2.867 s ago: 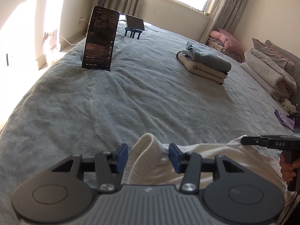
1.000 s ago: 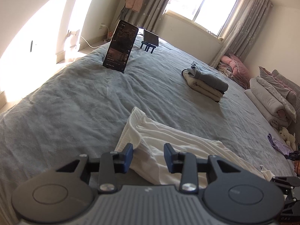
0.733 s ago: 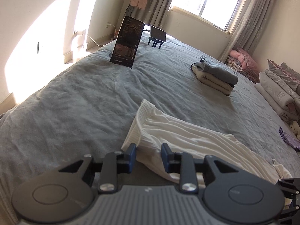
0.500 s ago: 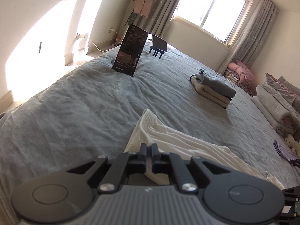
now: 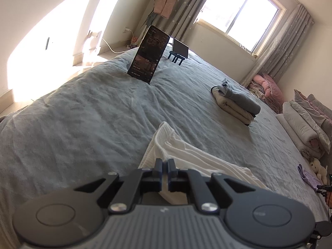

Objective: Fold clothes

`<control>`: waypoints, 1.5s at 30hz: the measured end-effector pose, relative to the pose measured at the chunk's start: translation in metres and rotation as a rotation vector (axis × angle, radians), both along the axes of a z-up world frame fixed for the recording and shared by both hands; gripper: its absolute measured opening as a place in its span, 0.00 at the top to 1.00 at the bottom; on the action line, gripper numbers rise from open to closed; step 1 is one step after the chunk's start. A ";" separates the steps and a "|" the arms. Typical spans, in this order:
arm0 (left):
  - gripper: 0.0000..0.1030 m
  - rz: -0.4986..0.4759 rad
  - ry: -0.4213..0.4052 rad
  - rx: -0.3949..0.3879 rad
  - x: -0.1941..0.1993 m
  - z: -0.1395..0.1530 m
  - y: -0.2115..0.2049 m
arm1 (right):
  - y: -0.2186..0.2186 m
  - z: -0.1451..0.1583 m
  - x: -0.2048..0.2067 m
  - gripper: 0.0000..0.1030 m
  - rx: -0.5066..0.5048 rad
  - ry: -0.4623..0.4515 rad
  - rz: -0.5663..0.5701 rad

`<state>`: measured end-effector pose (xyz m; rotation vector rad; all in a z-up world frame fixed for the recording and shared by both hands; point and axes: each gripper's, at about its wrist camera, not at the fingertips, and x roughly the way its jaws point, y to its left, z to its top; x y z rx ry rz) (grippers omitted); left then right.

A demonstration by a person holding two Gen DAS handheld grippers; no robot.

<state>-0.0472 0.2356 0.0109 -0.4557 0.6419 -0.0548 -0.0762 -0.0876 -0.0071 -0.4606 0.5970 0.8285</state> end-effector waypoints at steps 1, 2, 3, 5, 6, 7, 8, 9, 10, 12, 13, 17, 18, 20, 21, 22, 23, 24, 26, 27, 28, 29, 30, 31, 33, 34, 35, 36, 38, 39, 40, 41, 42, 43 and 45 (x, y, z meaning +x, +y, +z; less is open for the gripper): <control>0.96 0.001 0.001 0.004 0.000 0.000 0.000 | 0.002 -0.003 0.000 0.86 -0.012 -0.002 0.003; 0.96 0.001 0.002 0.008 0.000 -0.001 0.000 | 0.004 -0.006 0.000 0.86 -0.029 -0.013 0.000; 0.96 0.001 0.004 0.012 0.001 -0.001 -0.001 | 0.005 -0.009 0.000 0.86 -0.046 -0.024 -0.004; 0.96 0.000 0.007 0.017 0.001 -0.002 0.000 | 0.004 -0.012 0.000 0.94 -0.066 -0.054 -0.012; 0.96 -0.001 0.007 0.016 0.001 -0.002 0.000 | 0.000 -0.009 0.001 1.00 -0.065 -0.063 -0.021; 0.96 -0.002 0.007 0.011 0.000 -0.002 0.001 | -0.004 -0.006 0.001 1.00 -0.064 -0.072 -0.031; 0.96 -0.003 0.004 0.003 0.000 -0.001 0.002 | -0.008 0.000 0.001 1.00 -0.056 -0.086 -0.041; 0.96 -0.005 0.001 -0.008 0.000 -0.001 0.003 | -0.013 0.005 0.001 1.00 -0.048 -0.099 -0.052; 0.96 -0.004 -0.002 -0.018 -0.001 -0.001 0.005 | -0.017 0.011 0.001 1.00 -0.040 -0.113 -0.062; 0.96 -0.003 0.000 -0.031 -0.001 -0.002 0.007 | -0.025 0.022 0.000 1.00 -0.025 -0.132 -0.076; 0.96 -0.004 0.004 -0.031 -0.001 -0.003 0.007 | -0.027 0.025 -0.001 1.00 -0.027 -0.137 -0.074; 0.95 0.001 0.033 -0.016 -0.001 -0.010 0.008 | -0.021 0.018 -0.003 1.00 -0.045 -0.102 -0.048; 0.95 0.004 0.039 -0.017 -0.001 -0.012 0.009 | -0.020 0.016 -0.003 1.00 -0.050 -0.094 -0.042; 0.95 0.009 0.048 -0.019 -0.001 -0.015 0.011 | -0.017 0.012 -0.004 1.00 -0.059 -0.076 -0.029; 0.94 0.008 0.051 -0.016 -0.001 -0.016 0.011 | -0.015 0.010 -0.005 1.00 -0.064 -0.068 -0.022; 0.94 0.007 0.055 -0.013 -0.001 -0.017 0.011 | -0.014 0.008 -0.005 1.00 -0.069 -0.059 -0.016; 0.93 0.005 0.058 -0.012 -0.002 -0.017 0.011 | -0.012 0.006 -0.006 1.00 -0.074 -0.050 -0.010; 0.92 0.004 0.061 -0.015 -0.002 -0.017 0.011 | -0.011 0.004 -0.006 1.00 -0.078 -0.042 -0.003; 0.91 0.004 0.068 -0.023 -0.003 -0.017 0.012 | -0.008 0.000 -0.007 1.00 -0.088 -0.024 0.010; 0.91 0.002 0.072 -0.027 -0.003 -0.016 0.012 | -0.006 -0.002 -0.008 0.99 -0.092 -0.015 0.016; 0.90 0.002 0.074 -0.029 -0.004 -0.016 0.012 | -0.005 -0.004 -0.008 0.98 -0.097 -0.007 0.023; 0.88 0.003 0.074 -0.030 -0.005 -0.015 0.011 | -0.003 -0.006 -0.009 0.98 -0.102 0.002 0.029; 0.86 0.001 0.070 -0.026 -0.005 -0.013 0.009 | -0.008 -0.004 -0.007 0.95 -0.090 0.005 0.010; 0.85 -0.001 0.063 -0.017 -0.006 -0.011 0.007 | -0.012 -0.001 -0.005 0.88 -0.078 0.008 -0.009; 0.82 -0.019 0.037 0.010 -0.008 -0.003 -0.001 | -0.021 0.003 -0.001 0.87 -0.054 0.014 -0.047; 0.77 -0.030 0.023 0.021 -0.009 0.001 -0.005 | -0.025 0.005 0.001 0.87 -0.043 0.017 -0.066; 0.72 -0.044 0.008 0.032 -0.010 0.006 -0.009 | -0.029 0.007 0.002 0.87 -0.031 0.021 -0.085; 0.70 -0.056 -0.006 0.045 -0.010 0.010 -0.014 | -0.033 0.010 0.004 0.86 -0.019 0.024 -0.104; 0.65 -0.078 -0.024 0.072 -0.009 0.016 -0.022 | -0.042 0.014 0.008 0.84 0.005 0.030 -0.142; 0.65 -0.090 -0.032 0.085 -0.009 0.019 -0.027 | -0.046 0.016 0.010 0.82 0.017 0.033 -0.161; 0.64 -0.104 -0.036 0.094 -0.008 0.021 -0.031 | -0.052 0.016 0.012 0.80 0.018 0.030 -0.190; 0.63 -0.119 -0.039 0.103 -0.006 0.023 -0.036 | -0.058 0.016 0.015 0.78 0.019 0.027 -0.220; 0.62 -0.135 -0.042 0.111 -0.005 0.024 -0.040 | -0.064 0.016 0.017 0.73 0.021 0.022 -0.250; 0.61 -0.149 -0.044 0.119 -0.003 0.025 -0.045 | -0.071 0.015 0.020 0.69 0.022 0.018 -0.281; 0.60 -0.182 -0.044 0.133 0.001 0.026 -0.056 | -0.086 0.015 0.024 0.68 0.024 0.005 -0.346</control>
